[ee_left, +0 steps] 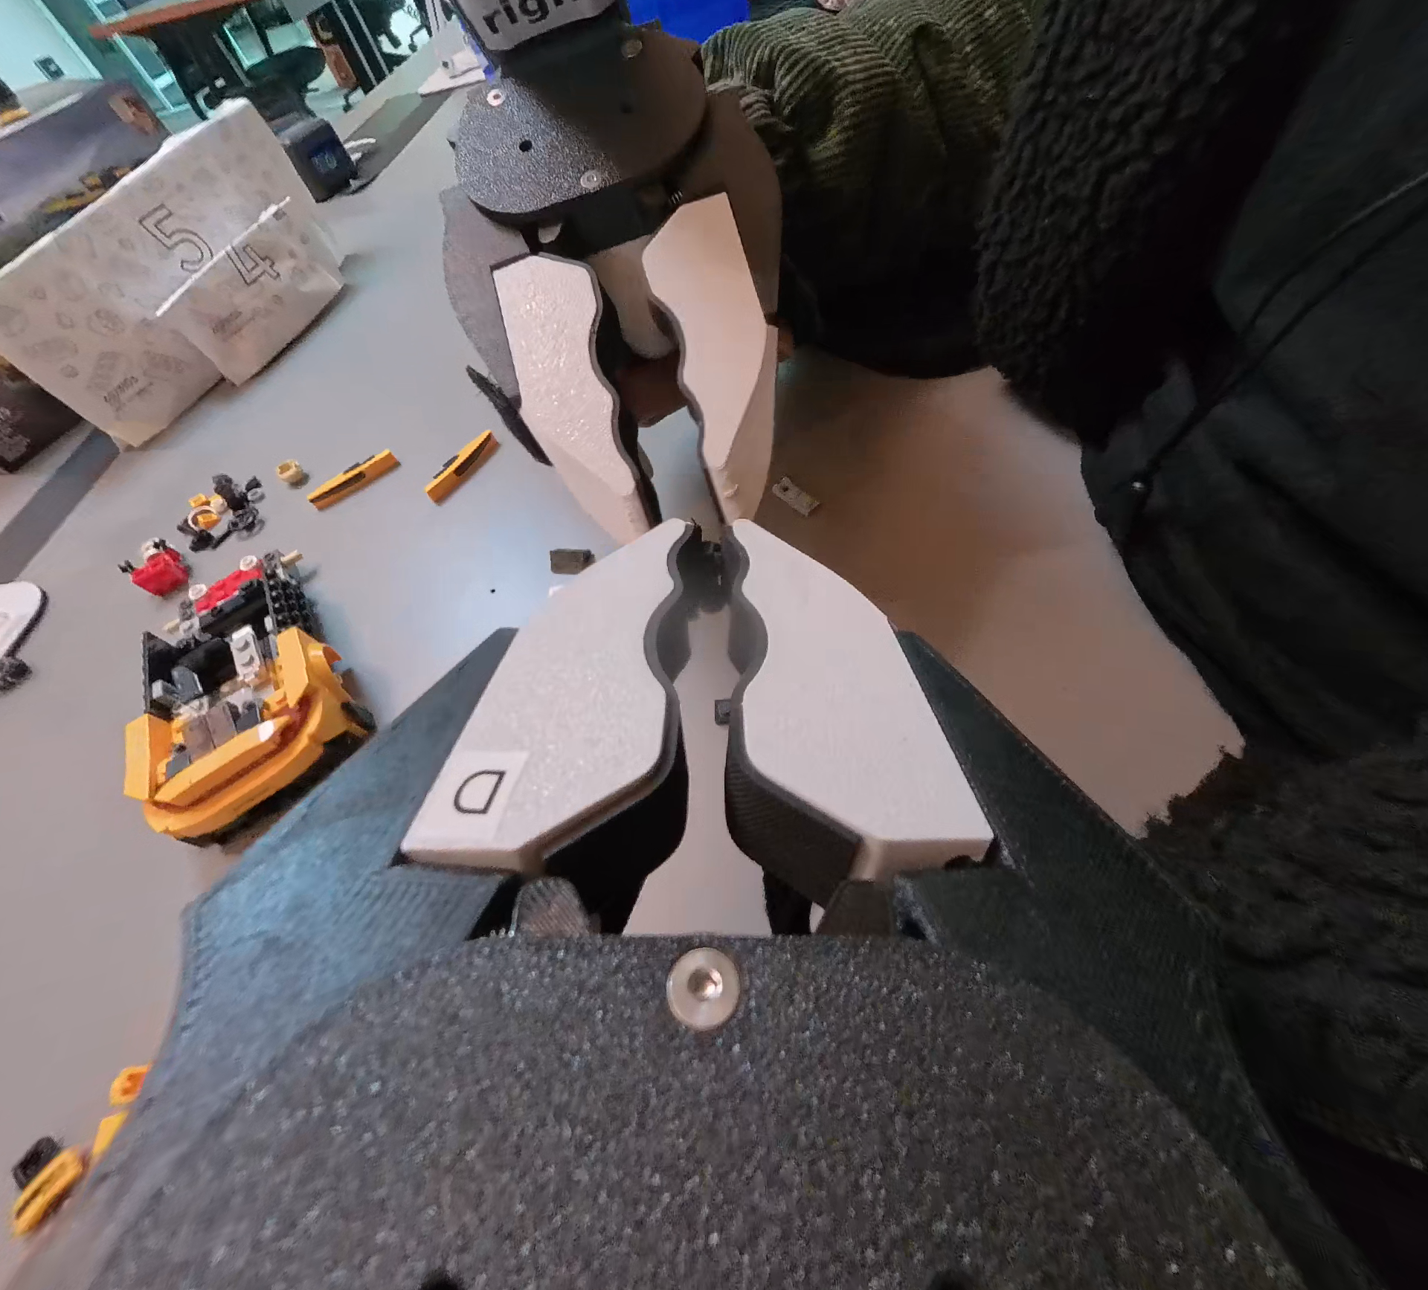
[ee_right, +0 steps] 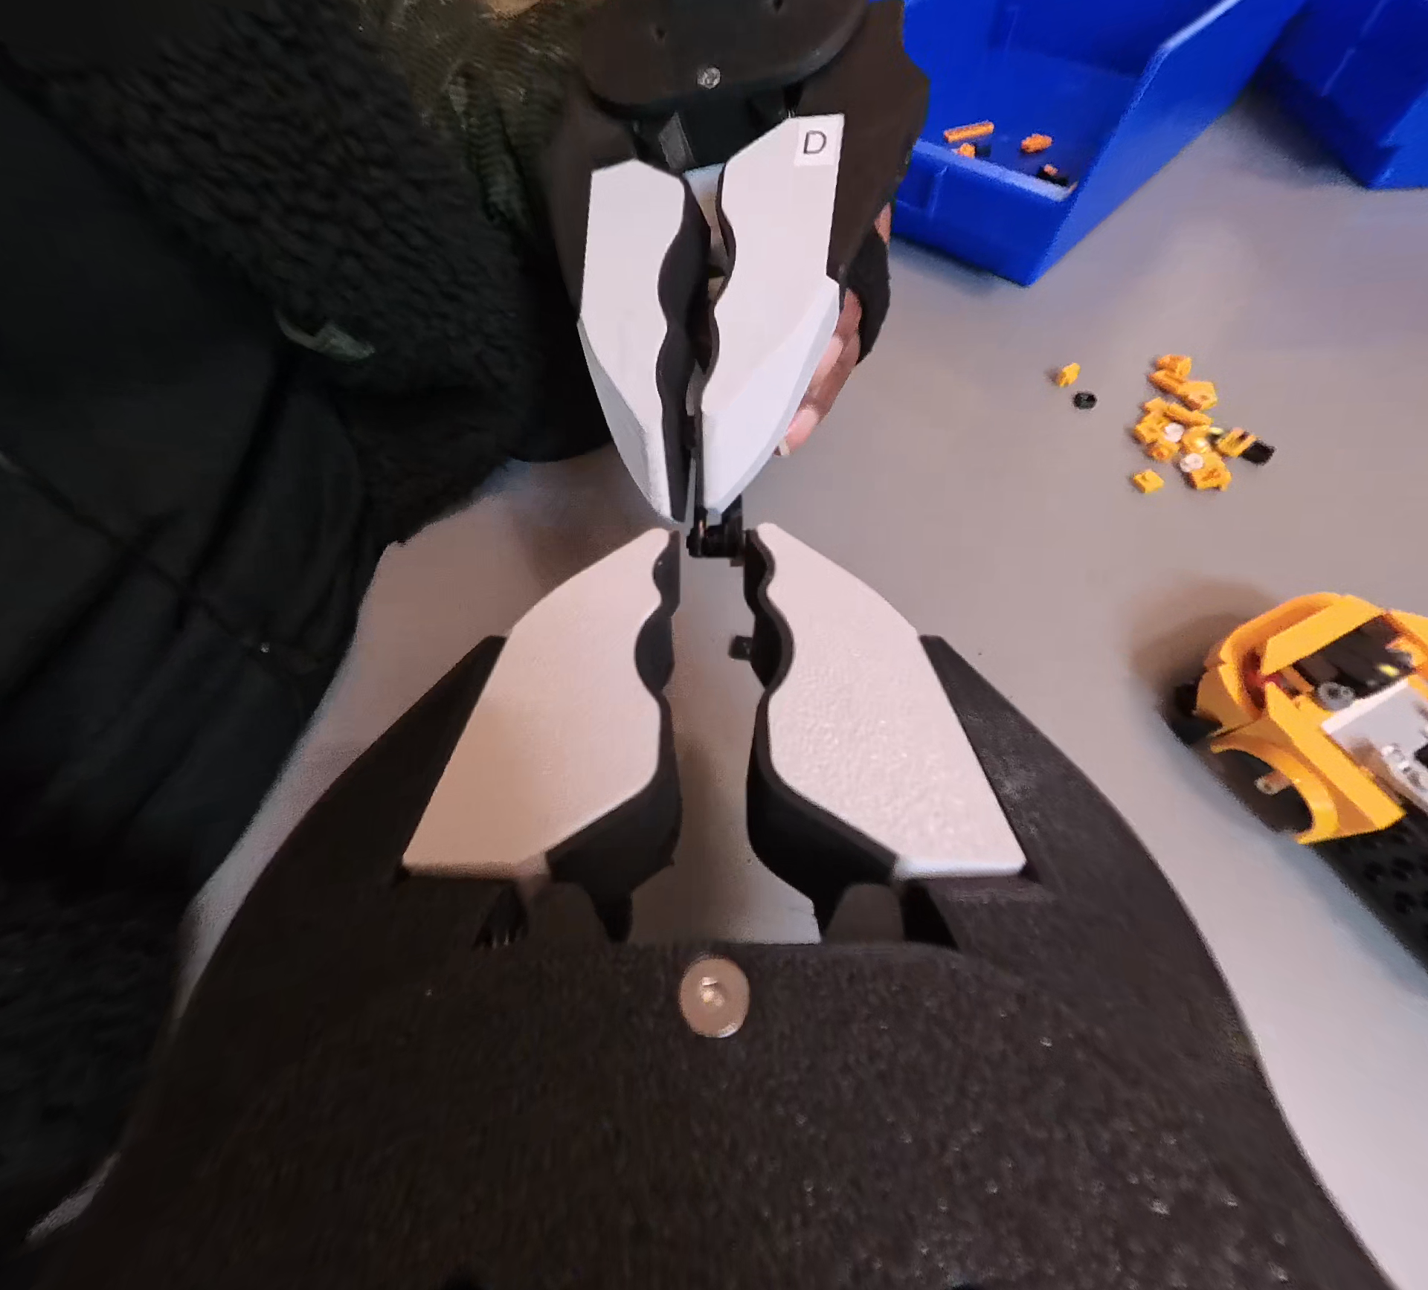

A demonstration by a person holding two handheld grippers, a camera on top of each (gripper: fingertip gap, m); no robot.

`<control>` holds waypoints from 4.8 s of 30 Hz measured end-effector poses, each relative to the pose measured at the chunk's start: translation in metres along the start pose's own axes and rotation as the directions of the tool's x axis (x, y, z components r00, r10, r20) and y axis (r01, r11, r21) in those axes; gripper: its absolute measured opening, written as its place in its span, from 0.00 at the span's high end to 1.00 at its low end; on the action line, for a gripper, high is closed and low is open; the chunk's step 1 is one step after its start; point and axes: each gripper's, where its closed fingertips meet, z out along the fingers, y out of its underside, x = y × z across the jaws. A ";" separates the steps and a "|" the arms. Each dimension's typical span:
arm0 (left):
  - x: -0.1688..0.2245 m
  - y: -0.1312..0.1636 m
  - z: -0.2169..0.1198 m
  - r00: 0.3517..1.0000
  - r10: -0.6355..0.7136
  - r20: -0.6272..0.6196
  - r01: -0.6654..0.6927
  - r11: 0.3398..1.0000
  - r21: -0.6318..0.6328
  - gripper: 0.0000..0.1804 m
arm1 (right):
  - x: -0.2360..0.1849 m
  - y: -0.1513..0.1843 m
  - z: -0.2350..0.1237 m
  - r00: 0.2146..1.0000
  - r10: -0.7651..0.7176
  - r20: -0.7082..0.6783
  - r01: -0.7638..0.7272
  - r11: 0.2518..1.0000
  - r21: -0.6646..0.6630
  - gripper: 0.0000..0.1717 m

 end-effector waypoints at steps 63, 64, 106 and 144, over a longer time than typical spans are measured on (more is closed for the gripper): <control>-0.039 0.007 -0.022 0.572 -0.793 -0.209 0.818 0.572 0.067 0.97 | 0.020 -0.010 -0.022 0.987 -0.083 -0.139 0.091 0.994 0.055 0.92; -0.039 0.007 -0.021 0.564 -0.798 -0.213 0.823 0.564 0.067 0.97 | 0.022 -0.010 -0.021 0.987 -0.067 -0.148 0.076 0.995 0.057 0.91; -0.053 -0.032 -0.041 0.823 -0.566 -0.041 0.559 0.795 0.235 0.97 | 0.034 -0.043 -0.027 0.991 0.076 -0.106 -0.049 0.971 0.236 0.97; -0.020 0.034 0.003 0.823 -0.567 -0.031 0.563 0.822 -0.091 0.97 | 0.019 0.031 0.005 0.994 0.083 -0.076 -0.095 0.981 -0.167 0.97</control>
